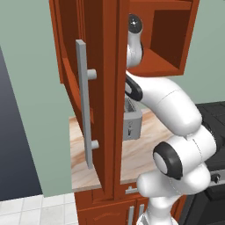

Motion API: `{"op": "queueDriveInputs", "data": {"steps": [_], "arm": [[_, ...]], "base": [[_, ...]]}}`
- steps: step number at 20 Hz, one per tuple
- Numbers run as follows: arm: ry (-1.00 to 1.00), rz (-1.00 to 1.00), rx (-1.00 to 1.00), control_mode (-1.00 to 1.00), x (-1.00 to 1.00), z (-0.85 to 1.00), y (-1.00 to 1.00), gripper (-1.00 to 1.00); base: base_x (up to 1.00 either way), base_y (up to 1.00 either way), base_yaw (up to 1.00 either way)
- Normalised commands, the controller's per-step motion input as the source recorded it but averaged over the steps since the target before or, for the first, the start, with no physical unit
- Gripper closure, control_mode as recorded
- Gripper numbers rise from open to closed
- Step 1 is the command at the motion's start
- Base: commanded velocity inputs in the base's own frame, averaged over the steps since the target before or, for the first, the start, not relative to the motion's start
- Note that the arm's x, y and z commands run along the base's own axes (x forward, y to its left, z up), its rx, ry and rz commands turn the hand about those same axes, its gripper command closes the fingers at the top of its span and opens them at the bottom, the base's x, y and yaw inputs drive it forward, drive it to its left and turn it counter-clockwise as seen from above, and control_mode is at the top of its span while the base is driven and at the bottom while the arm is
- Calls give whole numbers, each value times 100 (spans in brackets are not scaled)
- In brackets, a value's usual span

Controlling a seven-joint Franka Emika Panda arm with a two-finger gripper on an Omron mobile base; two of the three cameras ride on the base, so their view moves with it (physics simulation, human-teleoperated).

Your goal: Move the mustard and mayonnaise from the cabinet to the dining counter.

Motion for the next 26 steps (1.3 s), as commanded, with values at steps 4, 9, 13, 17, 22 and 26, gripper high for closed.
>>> {"op": "queueDriveInputs", "data": {"steps": [4,9,13,17,22,26], "arm": [[8,0,0,-100,11,0,2,-100],[2,0,0,-100,12,-4,7,-100],[0,0,0,-100,9,-7,8,-100],[2,0,0,-100,2,-17,8,-100],[0,0,0,-100,4,-11,0,-100],[0,0,0,-100,0,-6,0,-100]], "base": [[0,0,0],[0,0,0],[0,0,0],[0,0,0],[0,0,0],[0,0,0]]}}
